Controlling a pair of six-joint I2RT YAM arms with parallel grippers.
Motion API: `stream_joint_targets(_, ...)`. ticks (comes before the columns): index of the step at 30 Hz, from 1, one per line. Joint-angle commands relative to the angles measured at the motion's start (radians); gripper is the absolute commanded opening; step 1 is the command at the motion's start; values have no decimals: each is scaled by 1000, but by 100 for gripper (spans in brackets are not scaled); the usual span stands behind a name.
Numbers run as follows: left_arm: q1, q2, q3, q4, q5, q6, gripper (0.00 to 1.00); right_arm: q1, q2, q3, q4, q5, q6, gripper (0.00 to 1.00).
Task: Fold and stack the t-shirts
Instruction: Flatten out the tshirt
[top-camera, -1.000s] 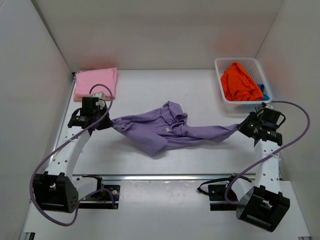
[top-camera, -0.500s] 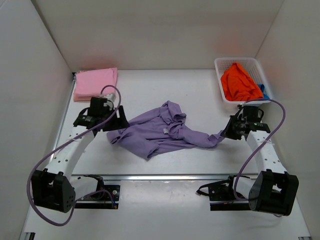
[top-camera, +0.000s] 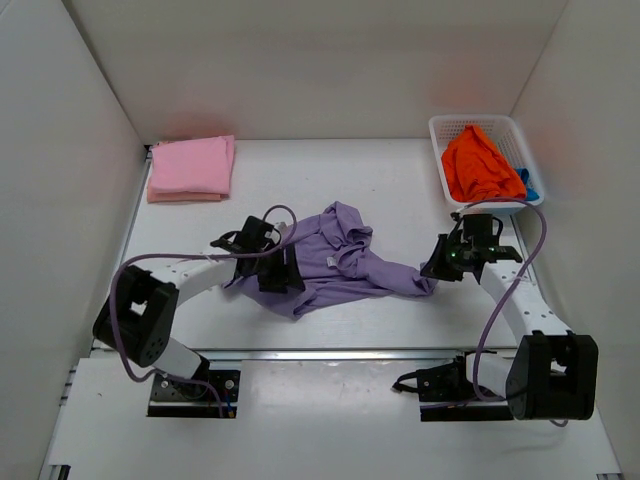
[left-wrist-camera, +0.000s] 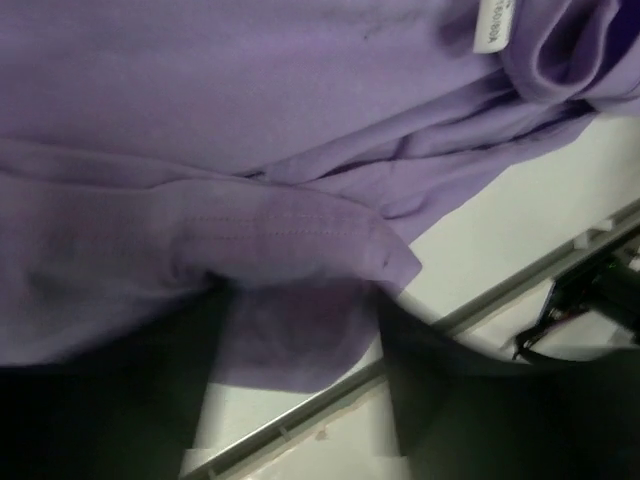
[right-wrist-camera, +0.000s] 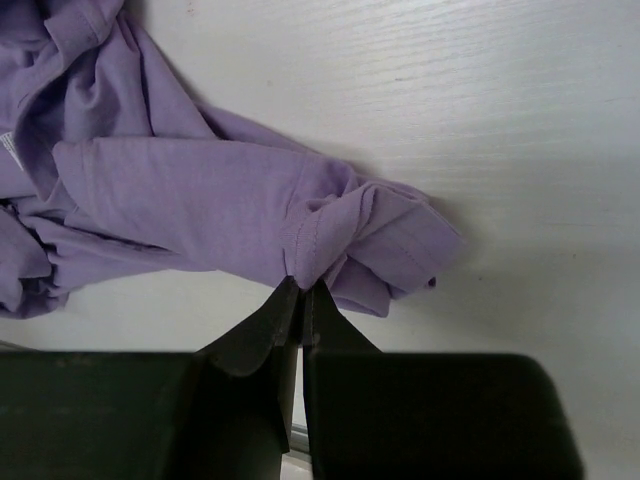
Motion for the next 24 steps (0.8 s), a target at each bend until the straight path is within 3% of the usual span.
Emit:
stream_joint_targets(1,0,33,-39,112,109,11,34,9,13,-10,48,-8,5,0)
stream_joint_targets(2,12,36,-57,117,131,4,9,9,1,-4,42,-14,-1,0)
stream_joint_targets(3,32,21,-66,112,116,13,0,1,1,-6,38,-18,-10,0)
stream_joint_targets(6,110,-66,-35,2,33,88,0,-74,-28,-10,12,-7,-33,0)
stream_joint_targets(11,380,-284,82,-211,-140,198,0,-227,-154,-27,13,10,-12,0)
stream_joint_targets(13,405,-352,113,-255,-276,211,0,-266,-232,-41,33,7,22,0)
stream_joint_targets(16,411,-404,140,-279,-370,232,0,-313,-303,-46,50,7,54,0)
stream_joint_targets(19,412,-384,153,-300,-330,244,0,-318,-289,-15,25,-10,50,0)
stream_joint_targets(24,362,-323,174,-260,-216,215,0,-217,-159,57,30,-146,44,0)
